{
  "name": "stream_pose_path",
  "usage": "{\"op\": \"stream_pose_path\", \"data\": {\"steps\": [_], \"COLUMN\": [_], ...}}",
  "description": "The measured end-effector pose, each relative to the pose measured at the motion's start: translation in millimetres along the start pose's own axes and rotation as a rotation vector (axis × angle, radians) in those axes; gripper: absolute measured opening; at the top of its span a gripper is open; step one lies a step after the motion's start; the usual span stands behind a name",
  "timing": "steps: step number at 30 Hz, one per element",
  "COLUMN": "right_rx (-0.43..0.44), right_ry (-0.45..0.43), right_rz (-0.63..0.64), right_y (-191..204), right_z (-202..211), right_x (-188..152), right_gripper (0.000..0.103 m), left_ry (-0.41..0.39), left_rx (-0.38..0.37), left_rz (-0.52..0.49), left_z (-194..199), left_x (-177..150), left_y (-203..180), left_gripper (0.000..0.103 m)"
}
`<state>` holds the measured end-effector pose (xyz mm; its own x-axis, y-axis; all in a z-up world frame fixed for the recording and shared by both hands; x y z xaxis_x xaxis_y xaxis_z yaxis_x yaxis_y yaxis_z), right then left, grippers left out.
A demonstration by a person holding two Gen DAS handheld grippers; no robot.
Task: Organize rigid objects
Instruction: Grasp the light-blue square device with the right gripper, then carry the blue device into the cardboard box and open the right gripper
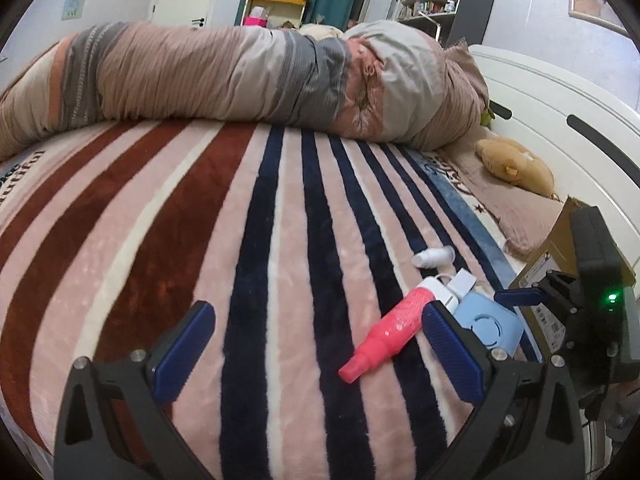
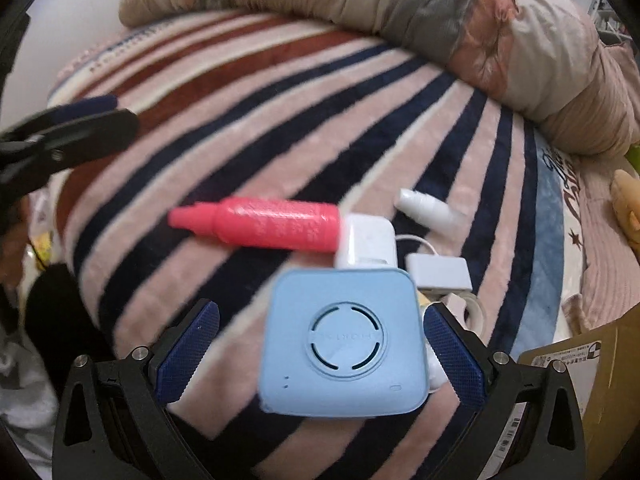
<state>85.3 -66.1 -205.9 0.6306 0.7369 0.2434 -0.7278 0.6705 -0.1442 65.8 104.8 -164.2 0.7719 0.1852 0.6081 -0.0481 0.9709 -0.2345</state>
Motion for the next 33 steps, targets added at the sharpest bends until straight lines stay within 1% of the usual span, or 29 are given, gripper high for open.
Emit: {"op": "stream_pose_path", "data": {"steps": [1,3,4,6,8,9,11,13,14,16,19,21,22,24,25,26,27,28,29,30,31,33], "right_rx": [-0.017,-0.058,-0.067,-0.040,-0.020,-0.014,-0.011,-0.026,-0.029,-0.015,0.021,0.028,0.026,0.006,-0.001,-0.003,-0.001,-0.008,-0.020,-0.035,-0.050,-0.054], "right_ry": [0.018,0.039,0.041,0.044,0.033,0.029,0.012,-0.034,-0.062,-0.121,-0.235,-0.309,-0.362,-0.447,-0.480,-0.517,-0.535,-0.556,-0.575,-0.593,-0.613,-0.637], "right_rz": [0.000,0.000,0.004,-0.002,0.004,0.012,0.024,0.023,0.023,0.024,0.029,0.041,0.047,0.047,0.044,0.041,0.041,0.037,0.029,0.017,-0.001,-0.040], "right_y": [-2.7,-10.0,-12.6,-13.0,-12.6,-11.6,-7.8,-6.4,-4.8,-1.5,4.6,8.3,8.9,6.7,4.8,0.5,-2.6,-7.5,-14.5,-21.7,-31.8,-51.8], "right_z": [-2.9,-7.0,-7.2,-7.7,-6.5,-6.8,-2.4,9.3,16.9,34.3,71.7,95.3,111.1,135.5,146.0,158.8,166.9,176.2,182.9,189.1,196.1,206.6], "right_x": [-2.8,-4.3,-5.8,-6.9,-7.4,-6.9,-6.9,-3.9,-1.4,2.8,9.1,12.5,13.2,13.6,12.3,10.6,8.3,5.3,1.8,-2.1,-7.8,-20.6], "right_gripper": [0.094,0.092,0.087,0.078,0.078,0.078,0.077,0.077,0.077,0.077,0.077,0.077,0.077,0.077,0.077,0.077,0.077,0.077,0.077,0.077,0.077,0.077], "left_ry": [0.003,0.012,0.016,0.025,0.036,0.044,0.060,0.071,0.073,0.075,0.076,0.074,0.072,0.070,0.064,0.059,0.052,0.046,0.042,0.040,0.039,0.050], "left_rx": [-0.003,-0.016,-0.021,-0.037,-0.069,-0.097,-0.180,-0.275,-0.306,-0.378,-0.489,-0.536,-0.587,-0.663,-0.683,-0.687,-0.686,-0.682,-0.668,-0.647,-0.622,-0.629], "left_rz": [-0.004,-0.015,-0.020,-0.028,-0.034,-0.037,-0.038,-0.035,-0.037,-0.055,-0.085,-0.093,-0.105,-0.130,-0.154,-0.174,-0.193,-0.218,-0.234,-0.251,-0.269,-0.299], "left_z": [-1.3,-4.8,-5.6,-7.8,-9.2,-9.7,-8.7,-3.9,-0.9,8.6,28.0,39.4,48.3,62.6,69.6,74.7,79.7,86.0,87.0,88.5,89.3,90.0], "left_x": [-1.3,-3.6,-4.9,-5.9,-6.7,-6.8,-5.7,-1.9,0.3,5.6,17.5,26.2,32.0,39.3,44.2,47.5,51.9,57.4,61.3,64.5,67.8,72.7], "left_y": [-1.7,-6.5,-8.6,-13.8,-19.5,-23.2,-31.9,-42.9,-47.2,-60.5,-85.3,-100.6,-112.8,-133.5,-146.1,-155.0,-165.2,-179.4,-188.4,-197.2,-207.3,-231.0], "left_gripper": [0.102,0.102,0.102,0.102,0.102,0.102,0.102,0.102,0.102,0.102,0.102,0.100,0.098,0.085,0.081,0.074,0.067,0.065,0.059,0.050,0.046,0.043]}}
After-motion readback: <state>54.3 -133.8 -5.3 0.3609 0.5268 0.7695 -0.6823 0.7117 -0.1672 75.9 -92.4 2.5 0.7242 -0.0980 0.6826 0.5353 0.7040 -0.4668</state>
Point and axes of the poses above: each gripper's, at about its wrist camera, not at the fingertips, and z roughly against the way its jaws point, y to its left, x to its top, the point moved 9 cm from there along -z, roughly the way its jaws point, and after that the axes turned 9 degrees about y, right-handed, at the moved point
